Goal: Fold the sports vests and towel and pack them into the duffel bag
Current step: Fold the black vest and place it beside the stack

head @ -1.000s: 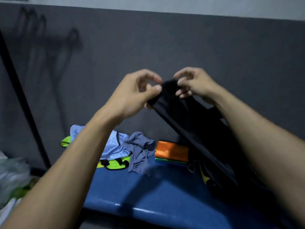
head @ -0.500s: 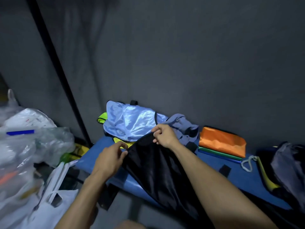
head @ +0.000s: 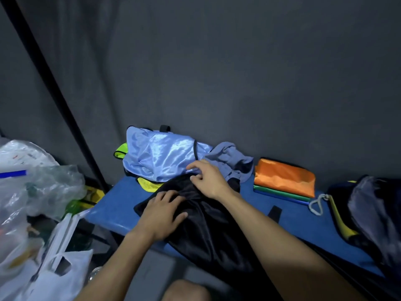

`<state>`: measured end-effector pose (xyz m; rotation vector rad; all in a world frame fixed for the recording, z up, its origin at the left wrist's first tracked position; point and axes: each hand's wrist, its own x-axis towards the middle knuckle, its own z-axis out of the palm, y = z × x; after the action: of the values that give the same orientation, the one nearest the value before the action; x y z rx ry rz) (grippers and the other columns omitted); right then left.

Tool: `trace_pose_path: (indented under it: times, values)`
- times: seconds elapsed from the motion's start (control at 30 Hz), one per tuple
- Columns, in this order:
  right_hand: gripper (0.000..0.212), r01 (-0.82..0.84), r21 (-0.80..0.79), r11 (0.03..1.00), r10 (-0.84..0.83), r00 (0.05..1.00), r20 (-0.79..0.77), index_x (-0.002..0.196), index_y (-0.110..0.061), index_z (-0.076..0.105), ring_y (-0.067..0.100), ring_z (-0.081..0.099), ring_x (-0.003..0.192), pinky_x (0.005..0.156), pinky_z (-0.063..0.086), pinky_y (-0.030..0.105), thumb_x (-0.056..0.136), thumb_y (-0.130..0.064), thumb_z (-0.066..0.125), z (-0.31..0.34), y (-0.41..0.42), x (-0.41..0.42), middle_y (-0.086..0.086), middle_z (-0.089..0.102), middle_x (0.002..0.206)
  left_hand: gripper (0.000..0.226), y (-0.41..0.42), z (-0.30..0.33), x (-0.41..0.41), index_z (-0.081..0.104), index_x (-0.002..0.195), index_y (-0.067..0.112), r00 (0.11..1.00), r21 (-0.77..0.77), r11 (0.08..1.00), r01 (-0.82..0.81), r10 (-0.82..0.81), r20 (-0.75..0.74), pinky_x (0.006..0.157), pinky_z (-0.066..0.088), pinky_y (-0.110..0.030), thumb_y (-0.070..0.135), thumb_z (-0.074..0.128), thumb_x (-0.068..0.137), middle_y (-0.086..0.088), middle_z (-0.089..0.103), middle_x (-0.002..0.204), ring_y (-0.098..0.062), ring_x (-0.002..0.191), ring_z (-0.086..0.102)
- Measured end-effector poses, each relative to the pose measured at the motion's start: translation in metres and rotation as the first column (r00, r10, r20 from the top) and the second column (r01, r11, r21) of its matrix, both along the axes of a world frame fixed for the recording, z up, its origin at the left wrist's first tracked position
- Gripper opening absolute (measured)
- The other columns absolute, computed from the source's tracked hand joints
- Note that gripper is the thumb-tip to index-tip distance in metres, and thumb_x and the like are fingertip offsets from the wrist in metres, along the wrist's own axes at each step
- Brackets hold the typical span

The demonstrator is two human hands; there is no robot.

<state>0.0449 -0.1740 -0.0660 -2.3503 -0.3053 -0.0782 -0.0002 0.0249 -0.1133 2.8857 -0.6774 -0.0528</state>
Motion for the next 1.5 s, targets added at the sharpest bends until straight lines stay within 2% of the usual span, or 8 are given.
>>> trace_pose_path:
  times: [0.13, 0.23, 0.43, 0.67, 0.83, 1.13, 1.4, 1.5]
  values:
    - [0.022, 0.026, -0.07, 0.997, -0.013, 0.985, 0.173, 0.116, -0.016, 0.067, 0.016, 0.062, 0.097, 0.086, 0.047, 0.028, 0.096, -0.01, 0.061, 0.004, -0.041, -0.047, 0.0, 0.06, 0.12, 0.034, -0.045, 0.017, -0.022, 0.06, 0.123, 0.022, 0.961, -0.012, 0.984, 0.177, -0.17, 0.219, 0.084, 0.051, -0.043, 0.039, 0.059, 0.093, -0.001, 0.053, 0.122, -0.03, 0.11, 0.054]
    - [0.022, 0.093, -0.078, 0.993, -0.071, 0.966, 0.247, 0.114, -0.013, 0.068, 0.019, 0.061, 0.105, 0.094, 0.047, 0.03, 0.093, -0.012, 0.063, 0.007, -0.086, -0.084, 0.002, 0.062, 0.116, 0.035, -0.096, 0.022, -0.045, 0.055, 0.129, 0.028, 0.917, -0.044, 0.919, 0.391, -0.385, 0.101, 0.089, 0.05, -0.041, 0.044, 0.055, 0.098, 0.002, 0.05, 0.123, -0.023, 0.111, 0.051]
    - [0.022, 0.252, -0.221, 0.942, -0.236, 0.967, 0.097, 0.121, -0.018, 0.065, 0.013, 0.056, 0.115, 0.096, 0.044, 0.027, 0.102, -0.029, 0.06, 0.005, -0.206, -0.18, -0.004, 0.06, 0.122, 0.037, -0.141, 0.027, -0.065, 0.05, 0.132, 0.026, 0.959, 0.215, 0.94, 0.266, -0.282, 0.043, 0.092, 0.046, -0.043, 0.047, 0.048, 0.102, -0.001, 0.045, 0.13, -0.028, 0.121, 0.046]
    - [0.012, 0.448, -0.209, 0.869, -0.416, 0.891, 0.179, 0.109, -0.019, 0.07, 0.007, 0.062, 0.097, 0.085, 0.05, 0.025, 0.098, -0.021, 0.065, -0.011, -0.284, -0.279, -0.009, 0.064, 0.105, 0.039, -0.205, 0.033, -0.109, 0.047, 0.125, 0.022, 0.894, 0.058, 0.894, 0.444, -0.447, 0.03, 0.079, 0.051, -0.04, 0.044, 0.06, 0.095, 0.001, 0.053, 0.124, -0.026, 0.115, 0.056]
    - [0.005, 0.518, -0.179, 0.836, -0.484, 0.852, 0.201, 0.1, -0.019, 0.072, 0.006, 0.062, 0.087, 0.077, 0.053, 0.033, 0.095, -0.019, 0.07, -0.025, -0.306, -0.323, -0.009, 0.064, 0.095, 0.053, -0.226, 0.033, -0.119, 0.045, 0.113, 0.019, 0.881, 0.095, 0.921, 0.377, -0.389, 0.271, 0.069, 0.041, -0.035, 0.041, 0.079, 0.078, 0.0, 0.046, 0.11, -0.025, 0.099, 0.051]
    - [0.03, 0.793, -0.173, 0.584, -0.811, 0.58, -0.082, 0.084, -0.025, 0.059, 0.019, 0.063, 0.083, 0.072, 0.047, 0.034, 0.085, -0.05, 0.075, -0.038, -0.314, -0.348, -0.009, 0.063, 0.072, 0.066, -0.27, 0.013, -0.159, 0.041, 0.142, 0.039, 0.585, 0.11, 0.586, 0.802, -0.81, 0.049, 0.108, 0.025, -0.039, 0.059, 0.067, 0.084, 0.009, 0.033, 0.145, -0.017, 0.133, 0.025]
    - [0.026, 0.875, -0.027, 0.483, -0.834, 0.45, -0.32, 0.075, -0.018, 0.067, 0.018, 0.066, 0.082, 0.083, 0.053, 0.034, 0.082, -0.038, 0.081, -0.047, -0.308, -0.338, -0.006, 0.068, 0.074, 0.004, -0.287, 0.02, -0.154, 0.069, 0.1, 0.024, 0.634, -0.486, 0.584, 0.65, -0.769, -0.076, 0.091, 0.051, -0.034, 0.024, 0.066, 0.099, 0.014, 0.066, 0.104, -0.004, 0.099, 0.062]
    - [0.024, 0.859, 0.21, 0.467, -0.797, 0.512, -0.321, 0.072, -0.021, 0.063, 0.015, 0.059, 0.071, 0.071, 0.047, 0.029, 0.085, -0.031, 0.08, -0.046, -0.308, -0.336, -0.009, 0.059, 0.064, 0.024, -0.298, 0.038, -0.148, 0.064, 0.085, 0.018, 0.643, -0.543, 0.635, 0.55, -0.737, -0.21, 0.075, 0.048, -0.031, 0.033, 0.059, 0.103, 0.008, 0.064, 0.081, -0.004, 0.075, 0.06]
